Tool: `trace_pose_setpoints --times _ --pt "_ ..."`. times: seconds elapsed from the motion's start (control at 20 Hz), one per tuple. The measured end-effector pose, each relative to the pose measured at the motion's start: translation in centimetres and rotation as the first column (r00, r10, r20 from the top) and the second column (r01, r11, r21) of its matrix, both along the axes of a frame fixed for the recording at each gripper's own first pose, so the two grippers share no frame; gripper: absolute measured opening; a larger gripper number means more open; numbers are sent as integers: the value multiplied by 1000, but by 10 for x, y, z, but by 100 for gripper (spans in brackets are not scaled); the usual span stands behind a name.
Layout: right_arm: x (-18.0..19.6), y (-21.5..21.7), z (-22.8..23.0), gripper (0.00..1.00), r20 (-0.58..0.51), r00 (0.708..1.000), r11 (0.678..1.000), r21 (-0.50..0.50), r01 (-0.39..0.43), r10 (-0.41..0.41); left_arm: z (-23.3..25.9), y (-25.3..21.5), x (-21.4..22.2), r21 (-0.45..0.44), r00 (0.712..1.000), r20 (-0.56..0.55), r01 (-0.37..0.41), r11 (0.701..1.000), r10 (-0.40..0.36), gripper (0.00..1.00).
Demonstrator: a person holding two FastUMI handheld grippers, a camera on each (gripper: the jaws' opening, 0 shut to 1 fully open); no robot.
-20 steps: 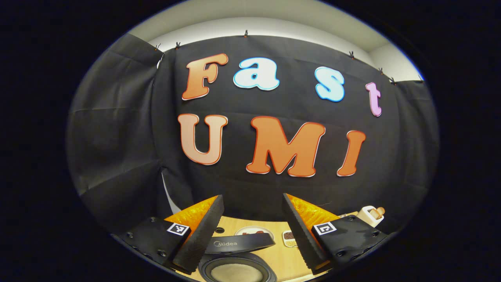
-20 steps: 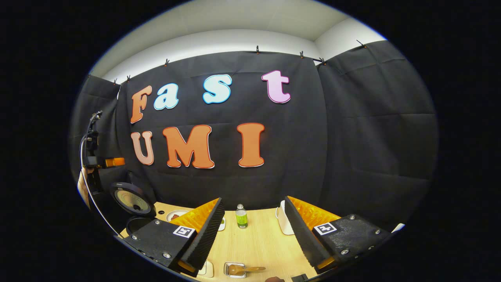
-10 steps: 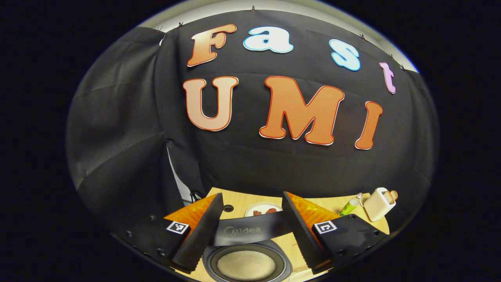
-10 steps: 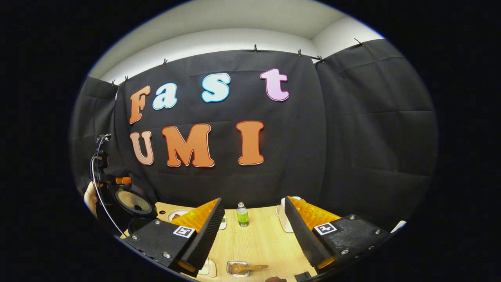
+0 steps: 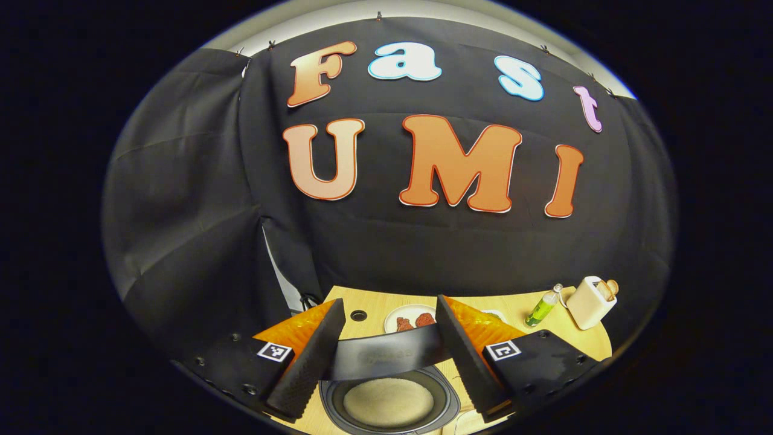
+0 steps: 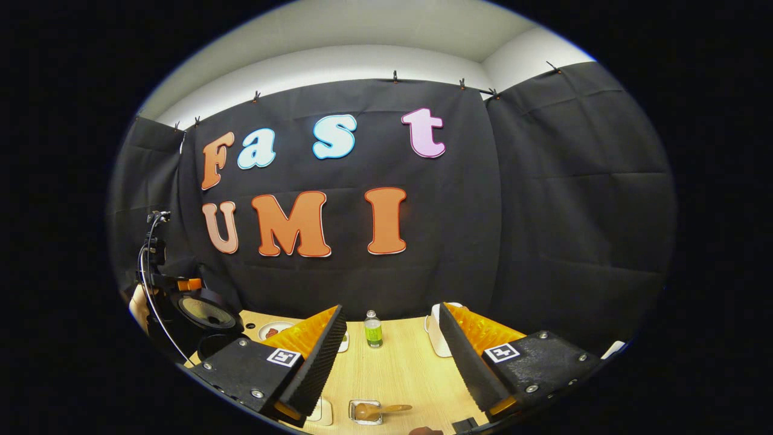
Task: Close the left gripper, press the button to open the rice cooker; take a wooden spoon from the chopstick holder with the right hand, scoop a spoonful of rice and pour it into the rice cooker, then put the wooden spoon back into the chopstick holder.
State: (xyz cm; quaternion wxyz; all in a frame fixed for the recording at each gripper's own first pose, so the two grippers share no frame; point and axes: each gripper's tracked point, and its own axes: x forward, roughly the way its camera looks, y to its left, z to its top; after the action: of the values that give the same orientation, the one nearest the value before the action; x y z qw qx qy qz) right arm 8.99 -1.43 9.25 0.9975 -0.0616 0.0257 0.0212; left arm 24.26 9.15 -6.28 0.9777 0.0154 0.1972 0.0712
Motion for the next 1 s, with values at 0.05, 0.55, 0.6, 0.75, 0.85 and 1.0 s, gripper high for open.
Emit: trace_pose_setpoints --times 0.05,0.55,0.6,0.75,0.85,1.0 --pt "-5 -4 1 95 -1 1000 1000 4 -3 3 -2 -3 -5 0 1000 2 1 1000 -1 100" --pt "-23 -7 -1 95 -16 998 998 -18 -54 54 -56 -34 -83 -54 999 -38 30 998 -32 100" --pt "-25 -8 -1 95 -18 998 998 -18 -61 60 -65 -37 -90 -60 998 -47 29 998 -32 98" --pt "-30 -6 -5 95 -27 996 996 -14 -88 88 -91 -44 -111 -69 997 -67 42 997 -46 100" --pt "-31 -6 -7 100 -38 994 995 -11 -102 102 -111 -45 -122 -86 996 -79 41 995 -48 100" --pt "-34 -9 -11 95 -49 993 994 -3 -107 107 -142 -49 -138 -35 990 -125 56 998 -60 99"
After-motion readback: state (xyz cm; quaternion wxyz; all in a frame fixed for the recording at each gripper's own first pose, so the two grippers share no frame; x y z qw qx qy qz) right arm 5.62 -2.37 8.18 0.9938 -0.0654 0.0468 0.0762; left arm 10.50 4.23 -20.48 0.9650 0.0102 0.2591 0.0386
